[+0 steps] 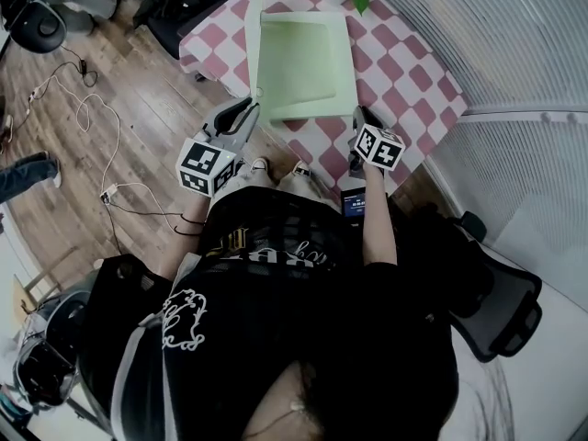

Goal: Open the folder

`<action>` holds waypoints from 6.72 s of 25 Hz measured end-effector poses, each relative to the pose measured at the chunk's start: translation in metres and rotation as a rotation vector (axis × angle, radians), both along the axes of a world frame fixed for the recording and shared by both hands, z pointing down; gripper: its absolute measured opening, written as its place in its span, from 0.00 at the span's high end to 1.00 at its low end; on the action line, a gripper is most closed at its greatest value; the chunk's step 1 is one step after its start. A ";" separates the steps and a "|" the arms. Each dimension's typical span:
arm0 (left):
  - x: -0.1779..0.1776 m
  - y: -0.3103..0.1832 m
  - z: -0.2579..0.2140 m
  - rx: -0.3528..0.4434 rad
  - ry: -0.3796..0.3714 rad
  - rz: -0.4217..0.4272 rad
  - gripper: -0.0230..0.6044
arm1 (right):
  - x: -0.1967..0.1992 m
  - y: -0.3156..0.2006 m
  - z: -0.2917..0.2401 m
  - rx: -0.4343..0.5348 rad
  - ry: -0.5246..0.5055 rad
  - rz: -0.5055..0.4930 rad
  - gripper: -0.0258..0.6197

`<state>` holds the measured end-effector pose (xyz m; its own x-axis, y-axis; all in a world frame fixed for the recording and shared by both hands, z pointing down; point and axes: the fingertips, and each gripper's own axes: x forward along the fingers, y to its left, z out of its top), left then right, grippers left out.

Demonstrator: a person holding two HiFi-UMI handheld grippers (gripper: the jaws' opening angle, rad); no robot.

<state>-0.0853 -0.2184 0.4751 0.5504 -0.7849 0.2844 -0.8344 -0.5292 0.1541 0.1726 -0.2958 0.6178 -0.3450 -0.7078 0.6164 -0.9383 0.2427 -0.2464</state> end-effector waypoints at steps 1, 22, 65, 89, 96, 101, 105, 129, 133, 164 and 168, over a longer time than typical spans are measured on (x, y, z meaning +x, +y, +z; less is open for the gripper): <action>-0.008 0.002 0.001 -0.003 0.008 -0.015 0.87 | 0.000 0.000 0.000 -0.003 0.000 0.006 0.89; -0.167 -0.005 0.111 -0.313 0.132 -0.392 0.87 | -0.015 0.012 -0.001 -0.048 -0.013 0.052 0.91; -0.152 -0.027 0.114 -0.286 0.520 -0.145 0.57 | -0.095 0.039 -0.119 0.199 -0.252 0.051 0.91; -0.001 0.051 -0.004 -0.059 0.299 0.310 0.57 | -0.142 0.134 -0.167 0.285 -0.178 -0.159 0.91; 0.054 0.100 -0.015 -0.042 0.275 0.325 0.57 | -0.099 0.195 -0.170 0.296 -0.198 -0.178 0.91; 0.087 0.151 -0.019 -0.044 0.249 0.314 0.57 | -0.072 0.245 -0.171 0.301 -0.160 -0.222 0.91; 0.103 0.191 -0.022 -0.039 0.232 0.281 0.57 | -0.061 0.284 -0.172 0.309 -0.164 -0.261 0.91; 0.096 0.297 -0.048 0.029 0.115 0.253 0.57 | -0.092 0.368 -0.172 0.324 -0.260 -0.340 0.91; 0.073 0.313 -0.049 0.033 0.096 0.255 0.57 | -0.114 0.380 -0.174 0.324 -0.253 -0.325 0.91; -0.023 0.389 -0.043 0.030 0.110 0.312 0.57 | -0.223 0.458 -0.170 0.309 -0.159 -0.341 0.91; -0.028 0.386 -0.044 0.037 0.110 0.302 0.57 | -0.227 0.455 -0.172 0.318 -0.154 -0.352 0.91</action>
<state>-0.1130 0.1674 0.4308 0.7861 -0.5898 0.1847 -0.6179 -0.7576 0.2105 -0.0547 0.1588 0.4456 -0.6668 -0.6768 0.3119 -0.7445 0.6236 -0.2384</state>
